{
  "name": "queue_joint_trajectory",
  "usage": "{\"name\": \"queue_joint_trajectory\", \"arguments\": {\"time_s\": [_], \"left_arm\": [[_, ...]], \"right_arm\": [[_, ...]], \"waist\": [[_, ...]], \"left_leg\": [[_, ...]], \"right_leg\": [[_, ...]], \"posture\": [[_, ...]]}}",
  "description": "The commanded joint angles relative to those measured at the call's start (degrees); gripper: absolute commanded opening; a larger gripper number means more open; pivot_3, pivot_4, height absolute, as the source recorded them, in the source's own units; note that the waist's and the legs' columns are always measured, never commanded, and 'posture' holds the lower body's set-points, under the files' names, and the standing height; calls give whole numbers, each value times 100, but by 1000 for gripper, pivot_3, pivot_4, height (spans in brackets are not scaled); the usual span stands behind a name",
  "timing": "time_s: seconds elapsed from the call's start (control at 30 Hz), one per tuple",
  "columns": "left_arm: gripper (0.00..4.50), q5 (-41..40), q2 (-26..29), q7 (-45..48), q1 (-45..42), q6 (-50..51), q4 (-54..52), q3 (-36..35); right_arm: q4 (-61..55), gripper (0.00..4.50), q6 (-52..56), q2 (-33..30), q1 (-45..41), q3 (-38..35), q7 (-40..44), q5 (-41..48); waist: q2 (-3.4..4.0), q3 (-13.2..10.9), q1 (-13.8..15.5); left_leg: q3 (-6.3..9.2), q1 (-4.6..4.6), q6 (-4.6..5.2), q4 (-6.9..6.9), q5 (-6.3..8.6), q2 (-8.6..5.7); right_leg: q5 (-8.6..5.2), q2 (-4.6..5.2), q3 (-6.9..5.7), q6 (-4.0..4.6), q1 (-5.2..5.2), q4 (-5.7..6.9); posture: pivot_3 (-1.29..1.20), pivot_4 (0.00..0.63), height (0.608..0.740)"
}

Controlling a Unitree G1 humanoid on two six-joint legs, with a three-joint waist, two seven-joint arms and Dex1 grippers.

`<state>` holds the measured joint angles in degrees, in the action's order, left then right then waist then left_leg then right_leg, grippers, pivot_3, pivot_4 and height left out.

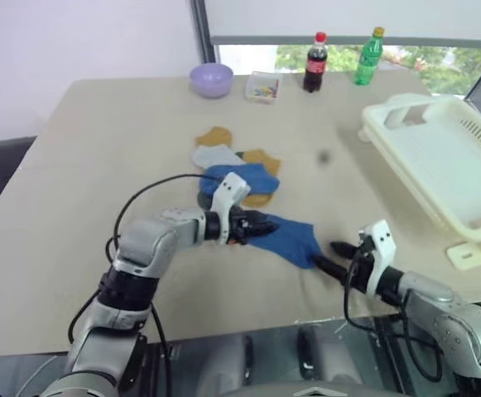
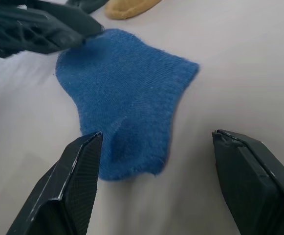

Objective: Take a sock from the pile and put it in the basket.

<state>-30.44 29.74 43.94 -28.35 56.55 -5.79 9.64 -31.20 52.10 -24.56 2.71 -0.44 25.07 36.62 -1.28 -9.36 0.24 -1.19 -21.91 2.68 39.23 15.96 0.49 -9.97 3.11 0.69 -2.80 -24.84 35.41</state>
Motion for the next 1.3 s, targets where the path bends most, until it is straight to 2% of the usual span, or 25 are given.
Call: {"name": "queue_joint_trajectory", "arguments": {"time_s": [0.03, 0.07, 0.13, 0.17, 0.3, 0.53, 0.73, 0.97, 1.0, 1.1, 1.17, 1.2, 1.27, 1.3], "left_arm": [[2546, 143, 155, 259, 145, -243, -57, 184], [2546, 188, 178, 278, 185, -285, -25, 216], [2546, 229, 180, 286, 210, -327, 30, 222], [2546, 248, 182, 303, 219, -346, 47, 224], [2546, 256, 259, 431, 298, -312, 17, 259], [2546, -149, 716, 733, 693, 197, -605, 116], [2546, -1047, 870, 736, 898, 1145, -1719, -168], [2546, -1214, 910, 288, 1239, 1403, -2201, -326], [2546, -1274, 866, 219, 1279, 1453, -2227, -378], [2546, -1577, 749, 77, 1432, 1683, -2460, -455], [2546, -1714, 727, 19, 1564, 1752, -2614, -462], [2546, -1743, 733, -8, 1606, 1758, -2647, -461], [2546, -1720, 774, -81, 1687, 1724, -2664, -438], [2546, -1710, 790, -107, 1719, 1701, -2666, -443]], "right_arm": [[14, 3040, 297, 66, 33, 268, -59, 98], [8, 2852, 310, 88, 23, 302, -50, 118], [-25, 2026, 325, 46, 38, 354, -12, 98], [-39, 1408, 315, -6, 60, 387, 13, 63], [-77, 111, 199, -212, 103, 507, 125, -64], [216, 111, -80, -443, -44, 300, 115, -364], [220, 111, -205, -971, -94, 13, 415, -347], [165, 111, -284, -1586, -17, -166, 769, -392], [139, 767, -280, -1649, 10, -185, 814, -385], [85, 1994, -376, -1837, 88, -200, 994, -432], [70, 2987, -579, -1831, 133, -216, 1002, -531], [75, 3241, -716, -1799, 149, -226, 1012, -574], [81, 4119, -935, -1786, 172, -236, 1058, -659], [70, 4119, -1078, -1802, 183, -245, 1103, -719]], "waist": [[-1, 1, -7], [-1, 1, -20], [-1, 1, -32], [-1, 1, -34], [-2, 2, -62], [-2, 5, -102], [-9, 0, -64], [-18, -13, -65], [-21, -15, -65], [-29, -20, -65], [-34, -23, -73], [-36, -25, -75], [-38, -29, -76], [-38, -29, -75]], "left_leg": [[-1, 0, 0, 0, 0, 1], [-2, 0, 0, -1, 0, 1], [-2, 1, 0, -2, 0, 2], [0, 2, 0, -3, 0, 4], [-1, 4, 0, -2, 0, 4], [-2, 5, 0, -6, 0, 8], [1, 1, 0, -1, 0, 2], [2, -5, 0, -5, 0, 2], [3, -6, 0, -4, 0, 2], [5, -5, 0, -4, 0, 2], [4, -5, 0, -4, 1, 2], [4, -5, 0, -4, 1, 2], [4, -7, 0, -4, 1, 2], [4, -7, 0, -4, 1, 2]], "right_leg": [[0, 0, 1, 0, 0, -1], [0, 0, 2, 0, 0, -1], [0, 0, 2, 0, 0, -1], [0, -1, 0, 0, 0, 0], [0, -1, 0, -1, 1, 2], [-1, -1, 2, -1, 0, -1], [-1, 8, 3, -3, 2, -3], [-1, 4, 1, -3, -3, -9], [-1, 4, 0, -3, -2, -9], [-1, 4, -1, -3, -1, -9], [-2, 5, 0, -3, -1, -12], [-2, 5, 1, -3, -1, -13], [-1, 5, 0, -4, -3, -14], [-1, 5, 0, -4, -3, -14]], "posture": [[0, 150, 735], [0, 150, 735], [0, 150, 735], [0, 150, 735], [0, 150, 735], [0, 150, 735], [0, 150, 735], [0, 150, 735], [0, 150, 735], [0, 150, 735], [0, 150, 735], [0, 150, 735], [0, 150, 735], [0, 150, 735]]}}
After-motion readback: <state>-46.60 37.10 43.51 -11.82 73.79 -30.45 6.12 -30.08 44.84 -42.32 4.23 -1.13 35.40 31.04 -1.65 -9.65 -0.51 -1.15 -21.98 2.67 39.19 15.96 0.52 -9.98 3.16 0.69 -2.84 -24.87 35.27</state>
